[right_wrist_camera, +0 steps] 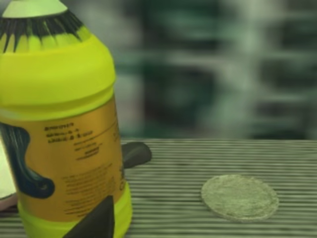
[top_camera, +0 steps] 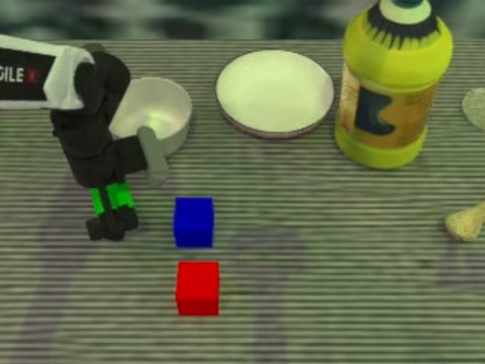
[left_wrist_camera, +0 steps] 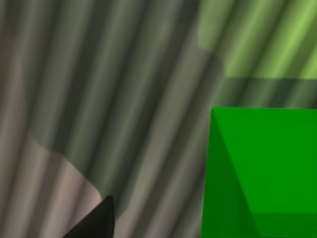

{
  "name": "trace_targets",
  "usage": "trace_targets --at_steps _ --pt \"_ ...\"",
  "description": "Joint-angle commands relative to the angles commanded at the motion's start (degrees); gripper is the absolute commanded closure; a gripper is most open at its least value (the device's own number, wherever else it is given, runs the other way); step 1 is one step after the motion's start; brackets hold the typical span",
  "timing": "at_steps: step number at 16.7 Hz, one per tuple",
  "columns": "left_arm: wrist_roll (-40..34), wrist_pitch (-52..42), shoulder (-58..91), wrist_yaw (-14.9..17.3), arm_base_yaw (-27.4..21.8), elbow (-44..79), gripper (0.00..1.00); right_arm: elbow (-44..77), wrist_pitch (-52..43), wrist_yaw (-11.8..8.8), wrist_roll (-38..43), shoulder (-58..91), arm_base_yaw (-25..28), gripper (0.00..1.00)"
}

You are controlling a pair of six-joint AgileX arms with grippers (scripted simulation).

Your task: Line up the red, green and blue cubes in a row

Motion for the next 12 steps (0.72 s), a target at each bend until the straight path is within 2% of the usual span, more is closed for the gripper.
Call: trace_targets --at_steps 1,12 --pt "0.0 0.0 0.0 0.0 0.0 0.0 0.0 0.0 0.0 0.0 0.0 0.0 0.0 0.0" --pt "0.0 0.0 0.0 0.0 0.0 0.0 0.83 0.0 0.0 0.0 0.0 0.0 0.0 0.0"
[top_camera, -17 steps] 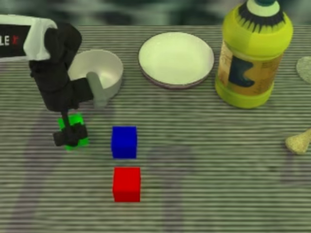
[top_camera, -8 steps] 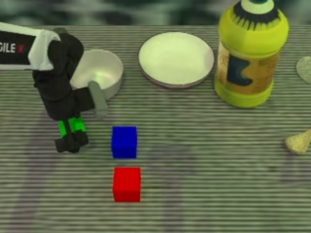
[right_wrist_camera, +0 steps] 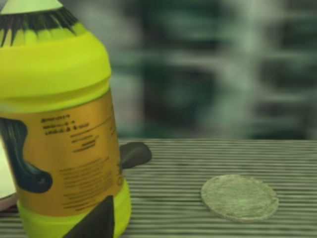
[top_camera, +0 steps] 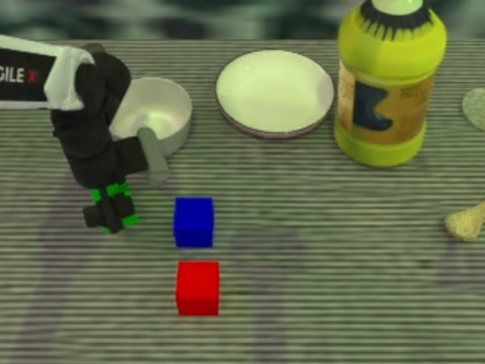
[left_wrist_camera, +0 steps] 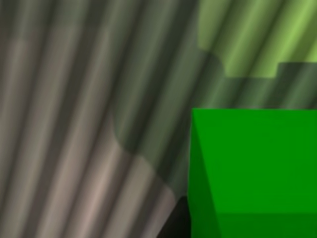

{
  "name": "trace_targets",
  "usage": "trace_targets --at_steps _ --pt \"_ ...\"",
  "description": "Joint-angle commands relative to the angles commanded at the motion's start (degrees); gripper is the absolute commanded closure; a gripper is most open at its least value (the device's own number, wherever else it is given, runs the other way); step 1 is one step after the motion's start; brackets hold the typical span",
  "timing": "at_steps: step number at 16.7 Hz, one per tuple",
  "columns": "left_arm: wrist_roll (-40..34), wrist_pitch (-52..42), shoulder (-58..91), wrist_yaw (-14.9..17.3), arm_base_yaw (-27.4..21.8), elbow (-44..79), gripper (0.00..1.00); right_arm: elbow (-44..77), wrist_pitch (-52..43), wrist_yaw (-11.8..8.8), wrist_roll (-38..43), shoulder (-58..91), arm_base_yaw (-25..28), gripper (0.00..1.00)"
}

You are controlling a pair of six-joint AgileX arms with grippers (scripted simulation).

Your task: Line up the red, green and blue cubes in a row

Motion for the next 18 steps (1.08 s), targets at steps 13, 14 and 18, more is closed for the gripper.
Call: trace_targets --at_steps 13,14,18 --pt "0.1 -1.2 -0.6 0.0 0.1 0.7 1.0 0.0 0.0 0.0 0.0 0.0 0.0 0.0" --pt "0.1 -2.5 -1.1 0.0 0.2 1.5 1.0 0.0 0.0 0.0 0.0 0.0 0.0 0.0" --pt "0.0 -10.9 -4.6 0.0 0.9 5.8 1.0 0.0 0.0 0.0 0.0 0.0 0.0 0.0"
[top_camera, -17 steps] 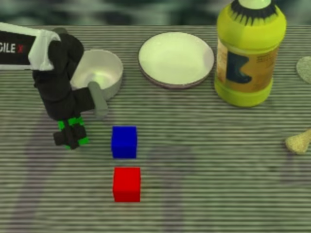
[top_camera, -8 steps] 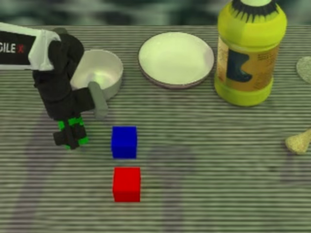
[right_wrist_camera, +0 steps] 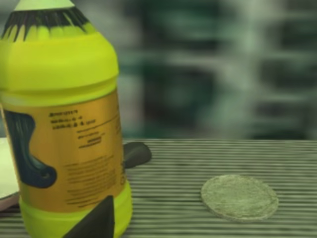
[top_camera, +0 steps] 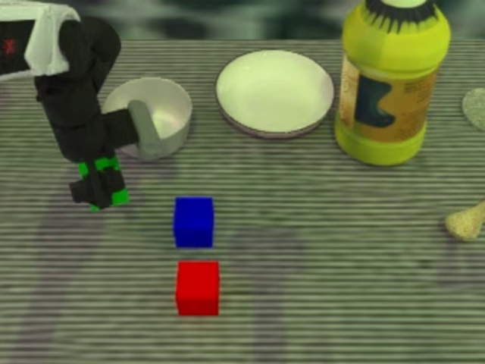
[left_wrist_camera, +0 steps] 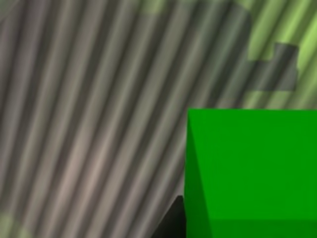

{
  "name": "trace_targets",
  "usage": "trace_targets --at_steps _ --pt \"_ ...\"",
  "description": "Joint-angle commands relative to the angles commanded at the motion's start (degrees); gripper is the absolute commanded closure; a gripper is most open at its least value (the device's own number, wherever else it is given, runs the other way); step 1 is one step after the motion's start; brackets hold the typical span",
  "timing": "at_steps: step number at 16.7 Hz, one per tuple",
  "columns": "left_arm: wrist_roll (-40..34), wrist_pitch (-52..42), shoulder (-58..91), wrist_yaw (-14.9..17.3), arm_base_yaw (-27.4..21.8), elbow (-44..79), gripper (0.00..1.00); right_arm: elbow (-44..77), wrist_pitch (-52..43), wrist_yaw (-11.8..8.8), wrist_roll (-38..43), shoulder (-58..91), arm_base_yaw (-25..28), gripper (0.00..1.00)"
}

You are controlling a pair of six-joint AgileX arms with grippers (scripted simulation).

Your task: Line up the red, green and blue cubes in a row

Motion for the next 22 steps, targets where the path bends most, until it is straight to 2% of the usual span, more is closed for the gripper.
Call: trace_targets --at_steps 7,9,12,18,20,22 --pt "-0.1 -2.7 -1.5 0.0 -0.2 1.5 1.0 0.0 0.0 0.0 0.0 0.0 0.0 0.0" --pt "-0.9 -3.0 -1.4 -0.1 -2.3 1.9 1.0 0.0 0.0 0.0 0.0 0.0 0.0 0.0" --pt "-4.0 -3.8 -1.6 -0.1 -9.4 2.5 1.0 0.0 0.0 0.0 0.0 0.0 0.0 0.0" --pt "-12.6 -5.8 -2.6 -0.2 -29.4 3.1 1.0 0.0 0.0 0.0 0.0 0.0 0.0 0.0" --pt "-14.9 -6.1 -3.3 -0.3 -33.8 3.2 1.0 0.0 0.0 0.0 0.0 0.0 0.0 0.0" --pt "-16.1 -6.2 -3.7 -0.4 -35.7 3.2 1.0 0.0 0.0 0.0 0.0 0.0 0.0 0.0"
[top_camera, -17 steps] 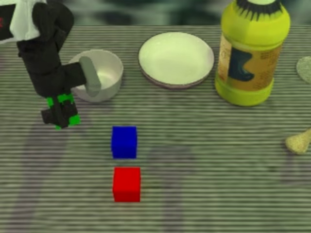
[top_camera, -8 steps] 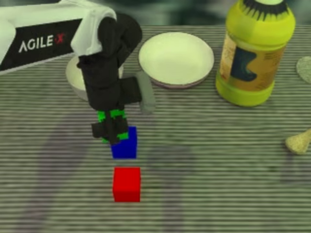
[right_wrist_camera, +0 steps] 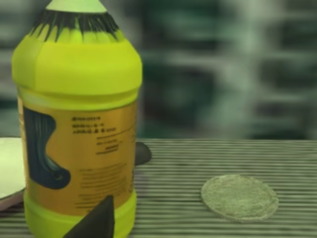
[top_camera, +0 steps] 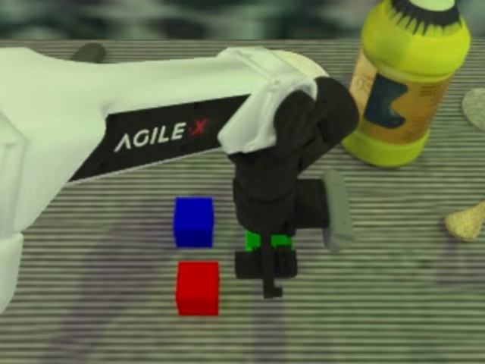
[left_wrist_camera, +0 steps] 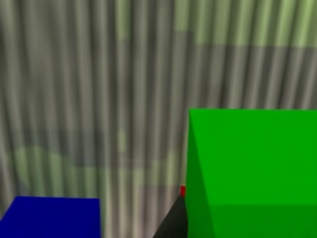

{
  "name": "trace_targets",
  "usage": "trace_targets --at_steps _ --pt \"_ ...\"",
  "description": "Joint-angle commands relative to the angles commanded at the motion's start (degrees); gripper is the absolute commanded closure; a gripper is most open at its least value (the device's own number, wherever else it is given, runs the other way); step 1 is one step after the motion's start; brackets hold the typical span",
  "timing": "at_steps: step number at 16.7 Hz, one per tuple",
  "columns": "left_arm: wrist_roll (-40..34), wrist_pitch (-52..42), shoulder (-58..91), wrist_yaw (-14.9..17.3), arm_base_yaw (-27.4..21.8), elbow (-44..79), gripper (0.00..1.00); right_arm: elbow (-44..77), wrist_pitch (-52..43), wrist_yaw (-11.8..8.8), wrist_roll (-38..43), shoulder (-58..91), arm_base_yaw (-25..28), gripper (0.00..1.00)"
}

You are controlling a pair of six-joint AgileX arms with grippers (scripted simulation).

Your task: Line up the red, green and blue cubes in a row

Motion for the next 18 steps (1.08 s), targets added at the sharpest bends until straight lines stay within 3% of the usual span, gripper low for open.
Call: trace_targets --at_steps 5,13,17,18 --pt "0.1 0.3 0.3 0.0 0.1 -0.2 1.0 0.0 0.0 0.0 0.0 0.0 0.0 0.0" --pt "-0.2 13.0 5.6 0.1 -0.3 -7.2 1.0 0.0 0.0 0.0 0.0 0.0 0.0 0.0" --pt "-0.2 13.5 5.9 0.0 -0.3 -7.6 1.0 0.0 0.0 0.0 0.0 0.0 0.0 0.0" --pt "-0.2 13.5 5.9 0.0 -0.3 -7.6 0.92 0.0 0.0 0.0 0.0 0.0 0.0 0.0"
